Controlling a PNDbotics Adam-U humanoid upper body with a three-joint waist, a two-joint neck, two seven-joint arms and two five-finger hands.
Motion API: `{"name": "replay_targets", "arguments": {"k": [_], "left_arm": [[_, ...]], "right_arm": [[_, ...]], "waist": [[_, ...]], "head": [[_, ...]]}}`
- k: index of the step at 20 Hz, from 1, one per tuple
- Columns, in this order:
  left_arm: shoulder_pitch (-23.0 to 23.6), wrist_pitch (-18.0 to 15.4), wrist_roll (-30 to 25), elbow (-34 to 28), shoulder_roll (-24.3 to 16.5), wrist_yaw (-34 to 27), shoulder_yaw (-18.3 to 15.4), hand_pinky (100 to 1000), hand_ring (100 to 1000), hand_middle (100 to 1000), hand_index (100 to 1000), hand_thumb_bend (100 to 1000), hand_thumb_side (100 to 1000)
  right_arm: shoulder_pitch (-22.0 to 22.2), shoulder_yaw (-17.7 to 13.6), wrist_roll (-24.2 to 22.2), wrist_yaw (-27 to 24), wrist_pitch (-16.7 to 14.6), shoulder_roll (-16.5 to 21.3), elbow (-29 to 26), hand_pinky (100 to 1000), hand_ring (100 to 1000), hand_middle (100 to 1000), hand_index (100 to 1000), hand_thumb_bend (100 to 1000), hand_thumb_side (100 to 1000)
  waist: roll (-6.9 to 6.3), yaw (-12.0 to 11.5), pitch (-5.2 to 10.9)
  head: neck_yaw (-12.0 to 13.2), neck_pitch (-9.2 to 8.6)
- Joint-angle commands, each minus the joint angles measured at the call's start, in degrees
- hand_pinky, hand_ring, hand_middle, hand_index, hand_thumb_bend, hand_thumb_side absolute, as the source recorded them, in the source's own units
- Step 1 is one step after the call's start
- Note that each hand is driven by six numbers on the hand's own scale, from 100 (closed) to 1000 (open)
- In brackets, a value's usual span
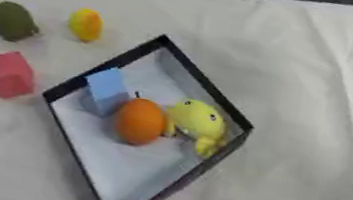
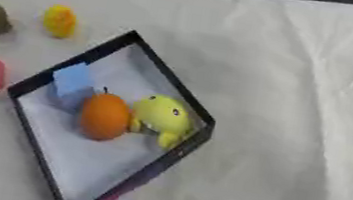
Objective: Pick up objects on the table and place them in the box.
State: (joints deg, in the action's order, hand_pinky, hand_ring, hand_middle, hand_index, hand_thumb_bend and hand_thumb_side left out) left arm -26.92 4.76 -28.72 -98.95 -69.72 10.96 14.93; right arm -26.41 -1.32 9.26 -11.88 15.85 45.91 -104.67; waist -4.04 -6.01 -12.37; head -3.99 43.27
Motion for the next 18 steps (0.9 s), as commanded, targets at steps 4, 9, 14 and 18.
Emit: {"name": "replay_targets", "arguments": {"k": [4, 9, 14, 18], "left_arm": [[-5.2, -0.7, -5.5, 6.5, 1.1, 3.3, 0.8, 892, 898, 845, 890, 636, 321], [-9.1, -2.4, -13.4, 12.1, 4.3, 7.5, 1.3, 890, 897, 844, 883, 642, 352], [-11.6, -3.8, -21.2, 15.2, 6.6, 8.8, 0.5, 895, 900, 847, 888, 646, 375], [-12.6, -4.4, -22.2, 16.1, 7.9, 7.9, 1.2, 897, 900, 847, 892, 656, 397]], "right_arm": [[-0.2, -0.1, 2.2, -1.3, 0.0, 0.8, -1.2, 918, 764, 749, 848, 100, 670], [0.0, -0.1, 2.4, -1.4, 0.2, 0.3, -0.9, 918, 763, 748, 847, 100, 675], [0.2, -0.1, 2.4, -1.6, 0.2, -0.2, -0.5, 919, 762, 747, 846, 100, 679], [0.3, -0.2, 2.5, -1.6, 0.3, -0.6, -0.2, 919, 760, 746, 846, 100, 682]], "waist": [[0.81, 0.2, 1.61], [0.80, 0.2, 1.58], [0.96, 0.1, 1.51], [1.13, 0.2, 1.49]], "head": [[0.7, -0.41], [1.3, -0.46], [1.1, -0.49], [0.6, -0.39]]}}
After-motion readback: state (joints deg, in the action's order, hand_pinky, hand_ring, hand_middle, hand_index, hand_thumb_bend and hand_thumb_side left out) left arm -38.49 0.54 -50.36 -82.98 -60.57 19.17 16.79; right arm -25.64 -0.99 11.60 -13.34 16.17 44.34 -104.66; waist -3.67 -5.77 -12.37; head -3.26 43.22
